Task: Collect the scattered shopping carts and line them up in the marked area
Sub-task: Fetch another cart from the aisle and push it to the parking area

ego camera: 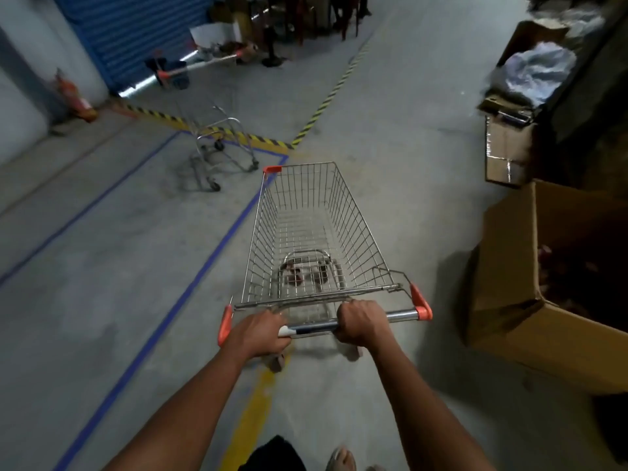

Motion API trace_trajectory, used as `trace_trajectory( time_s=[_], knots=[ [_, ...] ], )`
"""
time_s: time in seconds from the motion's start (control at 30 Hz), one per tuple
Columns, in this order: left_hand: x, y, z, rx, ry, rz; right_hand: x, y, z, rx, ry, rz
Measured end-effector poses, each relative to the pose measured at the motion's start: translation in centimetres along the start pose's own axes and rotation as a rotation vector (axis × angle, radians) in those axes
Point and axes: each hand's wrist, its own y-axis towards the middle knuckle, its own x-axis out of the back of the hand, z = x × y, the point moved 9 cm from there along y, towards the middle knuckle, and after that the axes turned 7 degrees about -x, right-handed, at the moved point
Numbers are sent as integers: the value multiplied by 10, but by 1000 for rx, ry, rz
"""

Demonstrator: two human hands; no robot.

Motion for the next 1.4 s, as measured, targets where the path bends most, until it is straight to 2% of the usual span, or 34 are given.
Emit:
trace_trajectory(
  time_s=[0.3, 0.73, 0.87, 1.1, 1.4],
  knots=[
    [41, 85, 69, 82, -57, -11, 39, 132, -5, 137, -50, -4],
    [103, 196, 179, 239, -270, -36, 103, 326, 9, 263, -168, 75],
    [118, 221, 210, 305, -308, -75, 119, 381, 16, 317, -228, 95],
    [151, 268, 259, 431, -372, -164, 157, 477, 34, 514, -225, 21],
    [193, 318, 309, 689, -382, -227, 200, 595, 59, 712, -270, 46]
  ],
)
